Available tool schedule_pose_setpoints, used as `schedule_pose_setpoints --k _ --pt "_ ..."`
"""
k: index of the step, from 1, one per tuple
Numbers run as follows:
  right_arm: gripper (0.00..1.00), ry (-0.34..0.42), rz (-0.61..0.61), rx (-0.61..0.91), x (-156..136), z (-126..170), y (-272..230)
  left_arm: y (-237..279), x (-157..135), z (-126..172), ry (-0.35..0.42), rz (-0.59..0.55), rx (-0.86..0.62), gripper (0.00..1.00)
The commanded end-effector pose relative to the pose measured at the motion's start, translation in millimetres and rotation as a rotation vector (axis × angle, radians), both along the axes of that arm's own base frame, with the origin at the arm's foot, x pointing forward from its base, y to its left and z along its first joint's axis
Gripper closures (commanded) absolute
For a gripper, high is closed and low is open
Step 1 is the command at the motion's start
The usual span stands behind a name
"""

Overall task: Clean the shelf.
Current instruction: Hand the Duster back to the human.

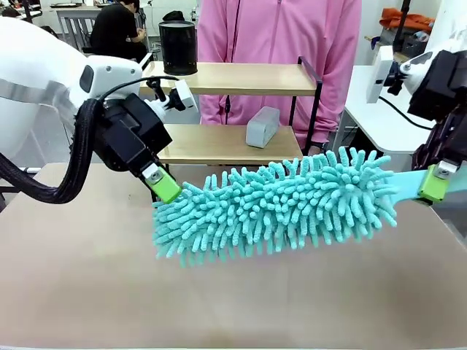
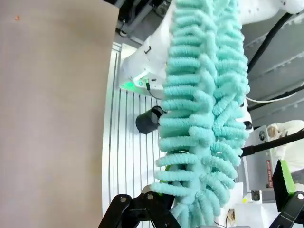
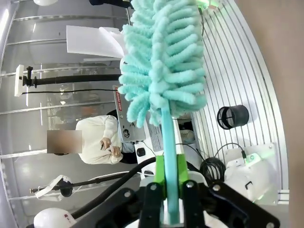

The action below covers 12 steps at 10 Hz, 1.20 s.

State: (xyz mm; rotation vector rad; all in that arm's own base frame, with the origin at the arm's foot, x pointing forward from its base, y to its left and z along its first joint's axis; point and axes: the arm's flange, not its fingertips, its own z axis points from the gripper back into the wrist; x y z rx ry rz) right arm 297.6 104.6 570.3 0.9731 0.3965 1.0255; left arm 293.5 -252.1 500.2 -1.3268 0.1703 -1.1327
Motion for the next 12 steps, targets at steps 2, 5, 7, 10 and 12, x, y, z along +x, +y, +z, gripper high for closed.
schedule_pose_setpoints --k 2,5,7,10,12 --pt "0.88 -0.016 0.002 0.044 1.3 1.4 -3.7 -3.2 -7.5 -8.1 -0.014 -0.01 0.032 0.0" --pt "0.88 -0.007 0.019 0.058 -0.3 1.0 -3.9 -7.0 -9.1 -9.2 -0.009 0.024 -0.011 0.0" --pt "0.88 -0.006 0.025 0.055 -2.9 0.2 -1.1 -10.0 -11.4 -10.3 -0.022 0.053 -0.037 0.0" --pt "0.88 -0.003 0.004 0.061 -2.5 0.0 -6.5 -9.9 -18.7 -11.6 -0.026 0.044 -0.044 0.0" --pt "0.88 -0.003 0.01 0.06 -3.3 0.3 -5.3 -10.9 -21.5 -11.5 -0.046 0.035 -0.042 0.59"
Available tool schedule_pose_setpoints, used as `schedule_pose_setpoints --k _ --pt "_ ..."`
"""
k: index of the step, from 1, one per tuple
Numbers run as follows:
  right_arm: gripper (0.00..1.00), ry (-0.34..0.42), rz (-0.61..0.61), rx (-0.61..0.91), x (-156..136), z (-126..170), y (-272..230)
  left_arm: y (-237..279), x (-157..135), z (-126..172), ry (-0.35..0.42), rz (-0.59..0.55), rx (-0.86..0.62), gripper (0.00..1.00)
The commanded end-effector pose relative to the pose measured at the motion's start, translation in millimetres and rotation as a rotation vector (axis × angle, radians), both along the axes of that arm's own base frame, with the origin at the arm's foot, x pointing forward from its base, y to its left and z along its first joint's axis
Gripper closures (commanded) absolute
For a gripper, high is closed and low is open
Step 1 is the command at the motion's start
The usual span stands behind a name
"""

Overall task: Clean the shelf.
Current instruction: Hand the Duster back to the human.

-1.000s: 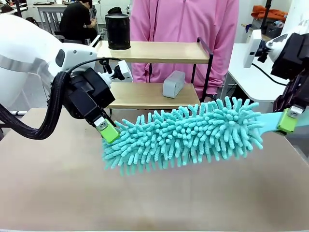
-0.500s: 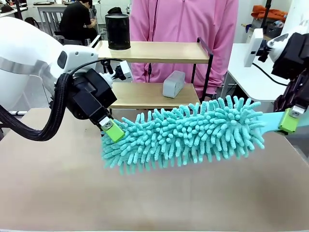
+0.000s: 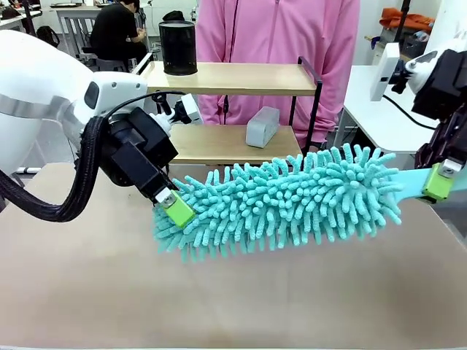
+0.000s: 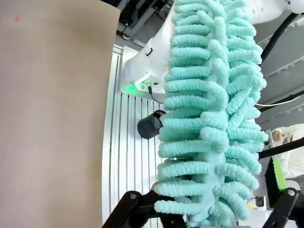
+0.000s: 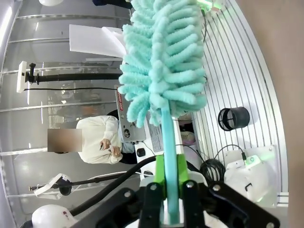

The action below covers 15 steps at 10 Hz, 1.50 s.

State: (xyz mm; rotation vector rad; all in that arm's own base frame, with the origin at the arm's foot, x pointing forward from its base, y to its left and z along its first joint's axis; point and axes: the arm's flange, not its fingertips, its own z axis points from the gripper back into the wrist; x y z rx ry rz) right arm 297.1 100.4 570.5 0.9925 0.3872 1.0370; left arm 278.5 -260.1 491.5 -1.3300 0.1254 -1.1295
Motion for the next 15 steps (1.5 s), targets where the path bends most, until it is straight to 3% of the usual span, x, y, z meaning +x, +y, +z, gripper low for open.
schedule_pose_setpoints --k 1,3,4,6,11,12,14,15 --pt "0.88 -0.002 0.006 0.037 -2.6 0.2 -0.8 -3.2 -6.3 -2.9 -0.024 0.011 -0.03 1.0" --pt "0.88 0.002 0.014 0.04 -2.9 -0.1 0.6 -3.6 -5.8 -2.5 -0.034 0.02 -0.043 1.0" --pt "0.88 0.005 0.019 0.037 -3.3 -0.1 0.8 -4.0 -5.5 -2.8 -0.031 0.025 -0.046 0.86" --pt "0.88 0.012 0.026 0.042 -3.1 -1.1 0.5 -4.0 -5.3 -2.9 -0.03 0.029 -0.056 1.0" --pt "0.88 0.014 0.019 0.044 -2.9 -0.7 -2.7 -1.9 -6.7 0.9 -0.033 0.018 -0.069 1.0" --pt "0.52 0.02 0.016 0.048 -2.8 -0.4 -4.1 -1.5 -7.0 1.7 -0.033 0.015 -0.073 1.0" --pt "0.0 0.018 0.01 0.05 -1.8 0.5 -8.0 0.3 -8.0 3.5 -0.04 0.009 -0.073 1.0" --pt "0.0 0.017 -0.003 0.065 -0.9 1.9 -10.8 2.3 -8.3 4.6 -0.047 0.004 -0.072 1.0"
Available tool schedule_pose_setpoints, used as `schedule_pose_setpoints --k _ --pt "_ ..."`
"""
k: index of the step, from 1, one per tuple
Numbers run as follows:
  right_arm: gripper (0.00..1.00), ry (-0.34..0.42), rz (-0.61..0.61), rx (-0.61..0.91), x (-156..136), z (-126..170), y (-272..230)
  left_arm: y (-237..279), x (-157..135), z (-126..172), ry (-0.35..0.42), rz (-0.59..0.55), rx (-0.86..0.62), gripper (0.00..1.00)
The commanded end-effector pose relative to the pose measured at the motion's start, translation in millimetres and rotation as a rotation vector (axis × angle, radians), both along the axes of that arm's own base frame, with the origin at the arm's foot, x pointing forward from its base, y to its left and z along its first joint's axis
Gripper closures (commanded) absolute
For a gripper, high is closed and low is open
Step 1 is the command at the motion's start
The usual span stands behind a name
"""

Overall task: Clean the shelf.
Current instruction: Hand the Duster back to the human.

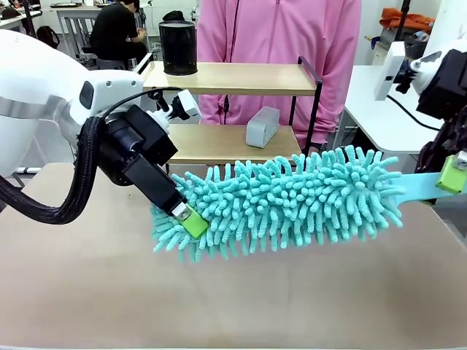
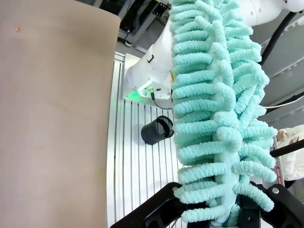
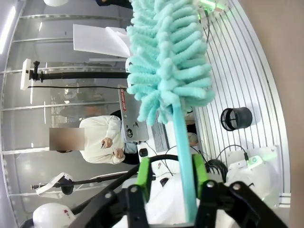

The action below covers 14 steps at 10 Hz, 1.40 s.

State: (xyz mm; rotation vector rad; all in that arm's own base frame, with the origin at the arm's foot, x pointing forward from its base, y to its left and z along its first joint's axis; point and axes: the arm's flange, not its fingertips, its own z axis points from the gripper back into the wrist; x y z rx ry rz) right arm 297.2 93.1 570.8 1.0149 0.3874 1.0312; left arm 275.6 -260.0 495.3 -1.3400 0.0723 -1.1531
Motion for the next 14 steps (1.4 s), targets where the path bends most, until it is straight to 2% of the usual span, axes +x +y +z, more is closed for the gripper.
schedule_pose_setpoints --k 1,2,3,4,6,8,9,10,11,14 --pt "0.0 -0.002 -0.023 0.064 0.4 2.7 -6.3 4.0 -5.5 1.8 -0.013 -0.009 -0.037 1.0" --pt "0.05 -0.011 -0.111 0.09 5.4 3.7 -12.5 7.0 -6.9 4.0 -0.009 -0.022 -0.044 1.0" --pt "0.0 -0.012 -0.276 0.153 14.0 6.2 -25.6 12.3 -8.2 7.1 -0.016 -0.035 -0.053 1.0" --pt "0.0 0.024 -0.562 0.249 24.3 7.0 -49.2 23.7 -9.4 12.5 -0.019 -0.045 -0.067 1.0" --pt "0.0 0.053 -0.978 0.31 28.1 3.8 -100.7 53.1 -7.0 24.9 -0.028 -0.021 -0.107 1.0" --pt "0.0 0.008 -1.363 0.338 19.6 5.4 -159.7 91.5 0.0 39.2 -0.045 0.053 -0.156 1.0" --pt "0.0 0.0 -1.511 0.313 14.7 1.9 -184.1 113.3 3.3 46.5 -0.062 0.104 -0.188 1.0" --pt "0.0 0.023 -1.613 0.226 10.4 -6.7 -202.0 138.1 6.4 56.3 -0.069 0.153 -0.235 1.0" --pt "0.0 0.034 -1.091 0.259 25.4 1.7 -192.1 165.3 8.5 69.5 -0.116 0.245 -0.272 1.0" --pt "0.0 0.034 -1.091 0.259 25.4 1.7 -192.1 263.5 9.0 107.7 -0.274 0.655 -0.437 1.0"
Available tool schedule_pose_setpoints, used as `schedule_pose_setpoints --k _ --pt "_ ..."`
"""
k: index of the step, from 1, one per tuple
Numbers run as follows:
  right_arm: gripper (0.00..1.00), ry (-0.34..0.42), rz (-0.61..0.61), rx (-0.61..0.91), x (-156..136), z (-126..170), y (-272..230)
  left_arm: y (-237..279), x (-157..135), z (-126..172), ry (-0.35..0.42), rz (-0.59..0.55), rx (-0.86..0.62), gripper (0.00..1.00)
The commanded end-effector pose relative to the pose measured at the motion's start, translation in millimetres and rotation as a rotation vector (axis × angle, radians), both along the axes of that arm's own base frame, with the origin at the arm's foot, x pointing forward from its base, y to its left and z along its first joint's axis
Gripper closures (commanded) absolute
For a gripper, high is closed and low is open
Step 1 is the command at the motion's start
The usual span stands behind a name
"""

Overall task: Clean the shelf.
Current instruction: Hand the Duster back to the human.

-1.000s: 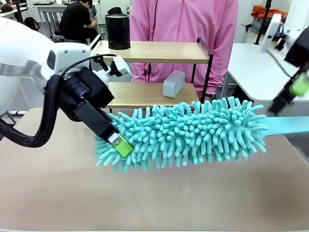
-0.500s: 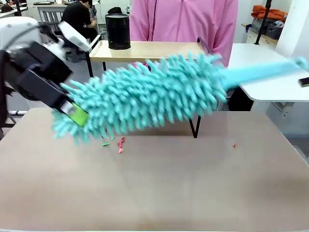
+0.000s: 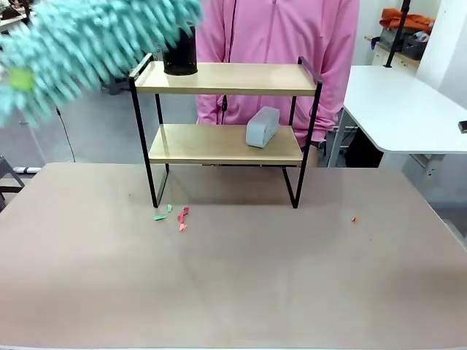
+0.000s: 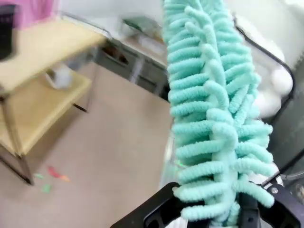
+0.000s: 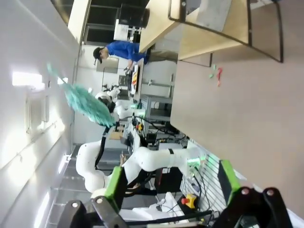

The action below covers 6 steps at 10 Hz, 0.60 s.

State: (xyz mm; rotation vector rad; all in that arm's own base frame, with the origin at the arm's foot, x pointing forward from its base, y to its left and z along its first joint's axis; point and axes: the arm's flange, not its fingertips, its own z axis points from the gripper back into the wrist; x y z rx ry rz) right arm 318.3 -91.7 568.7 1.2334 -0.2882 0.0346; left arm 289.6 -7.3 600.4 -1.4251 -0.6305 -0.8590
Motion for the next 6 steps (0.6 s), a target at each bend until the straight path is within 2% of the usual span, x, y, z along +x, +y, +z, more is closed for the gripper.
schedule_pose_setpoints --k 1,2,3,4,6 --pt "0.0 -0.02 0.026 0.004 4.3 3.7 -7.3 45.5 -6.4 9.3 -0.109 0.298 -0.136 1.0" --pt "0.0 -0.02 0.026 0.004 4.3 3.7 -7.3 74.8 -4.9 6.3 -0.104 0.449 -0.197 1.0" --pt "0.0 -0.02 0.026 0.004 4.3 3.7 -7.3 99.3 6.3 -5.8 -0.023 0.602 -0.215 1.0" --pt "0.0 -0.02 0.026 0.004 4.3 3.7 -7.3 111.3 16.4 -21.3 0.151 0.677 -0.218 1.0" --pt "0.0 -0.02 0.026 0.004 4.3 3.7 -7.3 120.7 41.0 -55.1 0.391 0.735 -0.105 1.0"
